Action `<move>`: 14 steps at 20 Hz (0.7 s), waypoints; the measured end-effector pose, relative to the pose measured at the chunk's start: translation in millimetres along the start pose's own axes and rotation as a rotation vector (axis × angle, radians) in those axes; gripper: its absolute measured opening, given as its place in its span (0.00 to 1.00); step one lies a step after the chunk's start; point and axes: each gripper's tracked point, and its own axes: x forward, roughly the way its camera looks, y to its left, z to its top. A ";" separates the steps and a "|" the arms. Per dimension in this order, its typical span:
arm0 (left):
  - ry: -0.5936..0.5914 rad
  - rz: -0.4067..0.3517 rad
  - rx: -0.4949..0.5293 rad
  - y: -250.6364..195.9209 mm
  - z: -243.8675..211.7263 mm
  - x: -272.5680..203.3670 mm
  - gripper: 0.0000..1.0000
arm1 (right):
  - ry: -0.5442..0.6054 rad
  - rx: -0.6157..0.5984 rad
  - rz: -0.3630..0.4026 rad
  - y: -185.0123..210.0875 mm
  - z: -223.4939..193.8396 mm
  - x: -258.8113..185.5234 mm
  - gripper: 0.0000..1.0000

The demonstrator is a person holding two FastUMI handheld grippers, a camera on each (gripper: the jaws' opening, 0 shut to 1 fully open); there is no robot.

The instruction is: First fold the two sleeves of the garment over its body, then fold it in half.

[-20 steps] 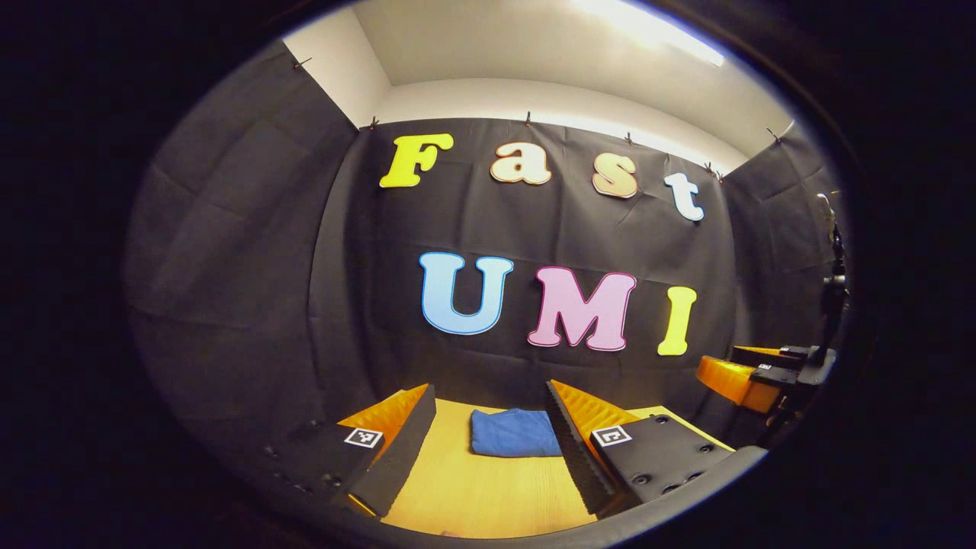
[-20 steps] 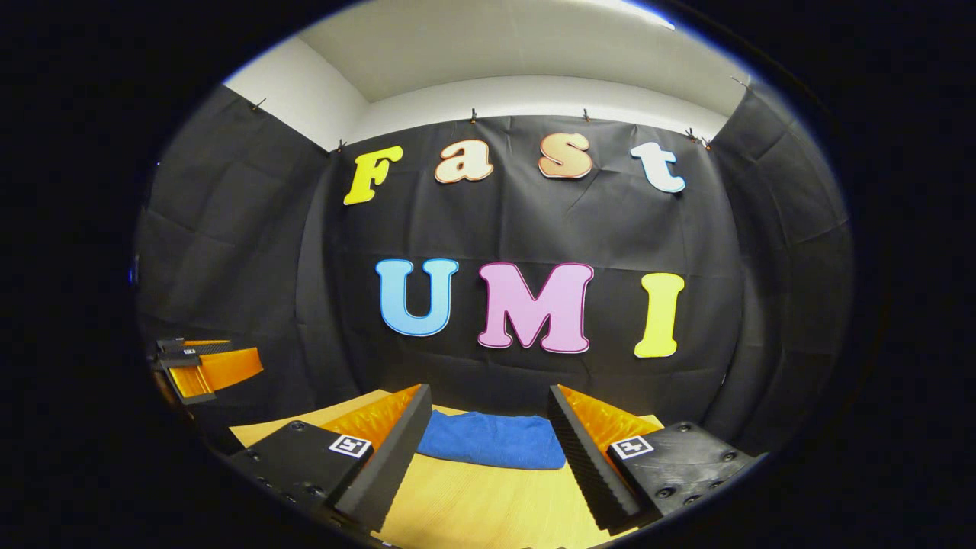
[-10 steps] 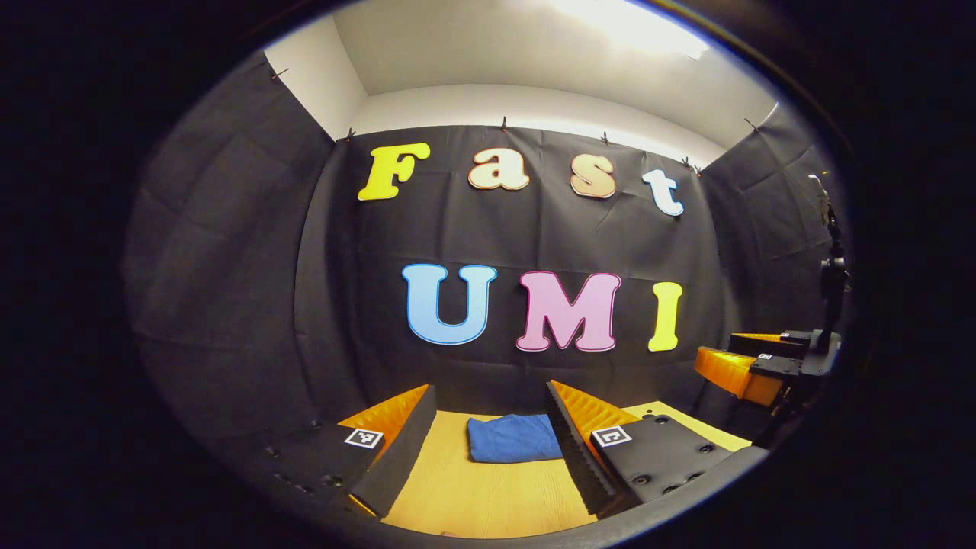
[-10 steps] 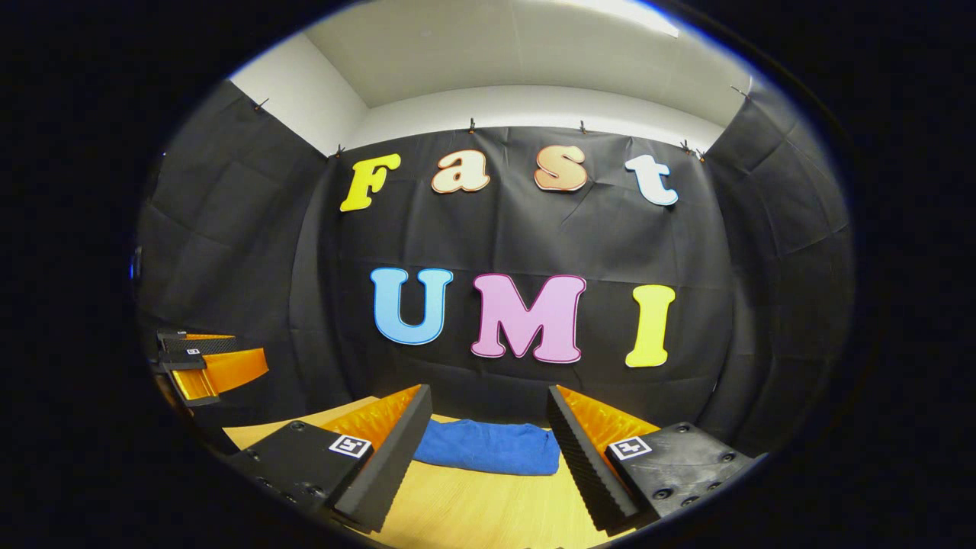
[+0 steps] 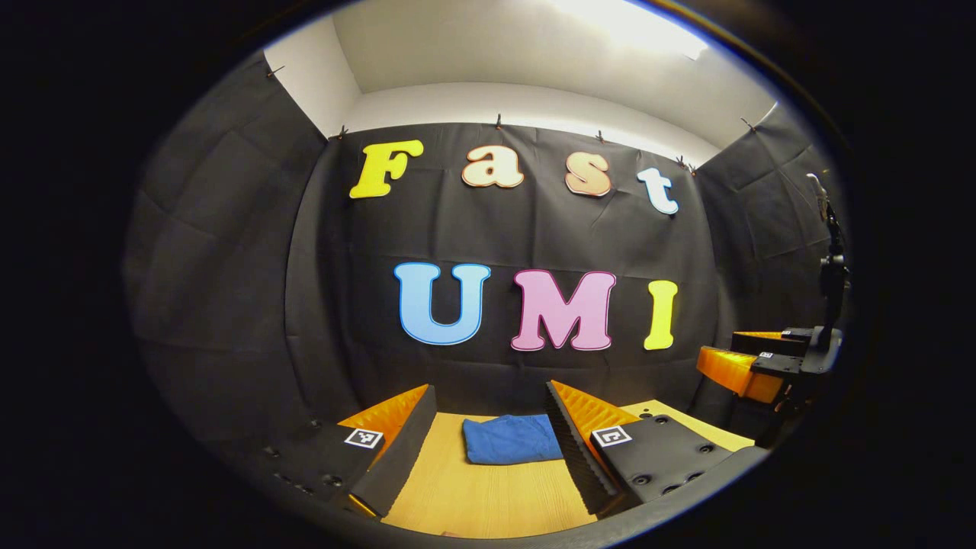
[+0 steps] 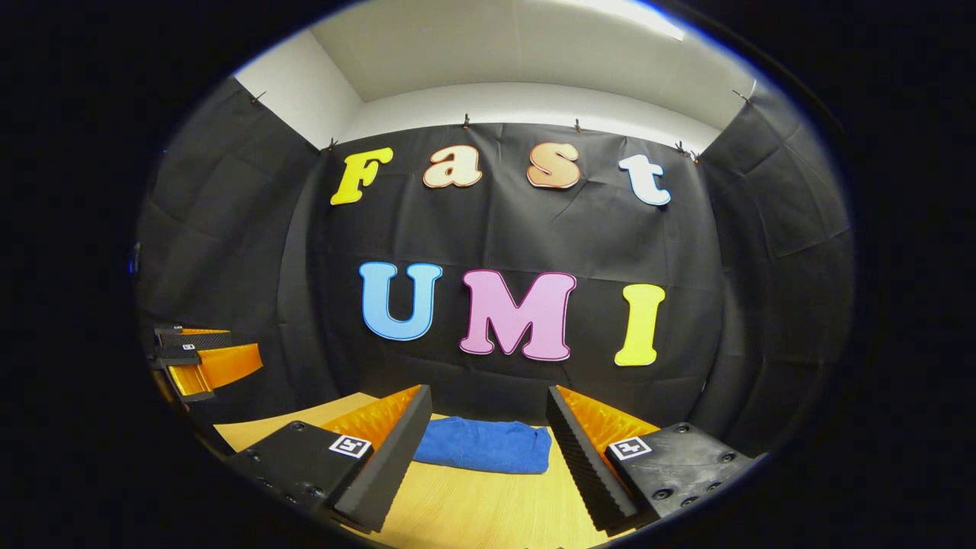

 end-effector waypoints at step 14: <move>0.027 -0.012 0.024 -13.0 -6.7 1.0 0.82 | 0.031 0.028 -0.033 -23.6 -5.6 -1.6 0.94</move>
